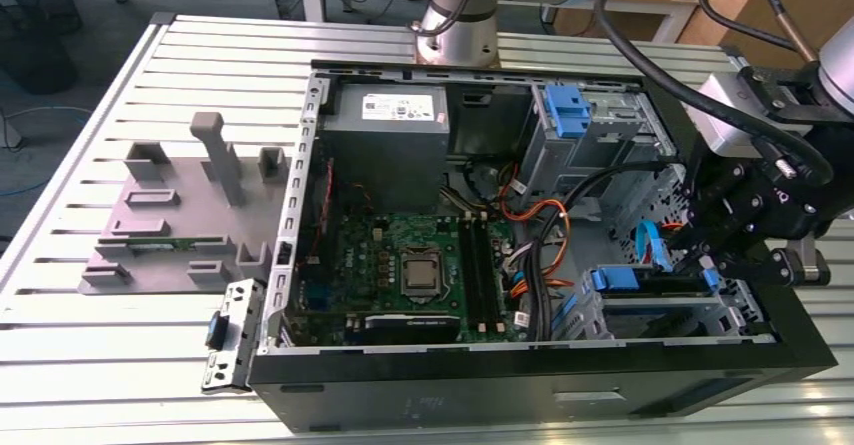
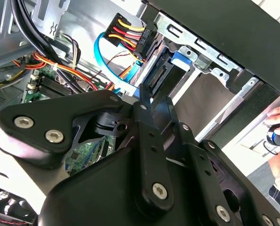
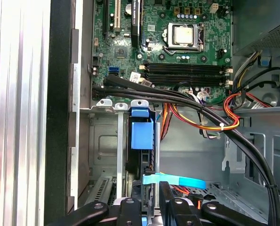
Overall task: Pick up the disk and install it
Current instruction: 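Insert the second disk wire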
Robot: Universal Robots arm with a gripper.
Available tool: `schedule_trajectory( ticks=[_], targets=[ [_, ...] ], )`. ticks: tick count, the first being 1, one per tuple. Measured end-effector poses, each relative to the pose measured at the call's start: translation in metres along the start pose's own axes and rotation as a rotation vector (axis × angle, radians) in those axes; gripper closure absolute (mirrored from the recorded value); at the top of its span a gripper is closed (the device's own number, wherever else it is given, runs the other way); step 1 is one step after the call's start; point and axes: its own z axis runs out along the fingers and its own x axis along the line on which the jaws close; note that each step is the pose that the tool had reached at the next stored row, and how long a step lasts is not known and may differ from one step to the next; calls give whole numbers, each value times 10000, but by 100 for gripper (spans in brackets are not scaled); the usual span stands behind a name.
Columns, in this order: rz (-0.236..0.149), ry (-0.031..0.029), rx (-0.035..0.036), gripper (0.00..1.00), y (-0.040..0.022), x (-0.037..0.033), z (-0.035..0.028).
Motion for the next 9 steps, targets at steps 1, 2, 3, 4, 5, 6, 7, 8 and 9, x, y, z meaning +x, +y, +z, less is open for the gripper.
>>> schedule_trajectory(
  ticks=[1,2,3,4,5,6,7,8,9],
  targets=[
    [0,0,0,71,0,0,0],
    [0,0,0,71,0,0,0],
    [0,0,0,71,0,0,-1],
    [0,5,0,71,0,0,-6],
    [1,7,0,71,1,0,-14],
    [0,5,0,71,1,-2,-23],
    [0,1,0,71,1,-2,-32],
    [0,1,0,71,1,-2,-43],
    [1,1,0,71,2,-2,-54]
  ],
)
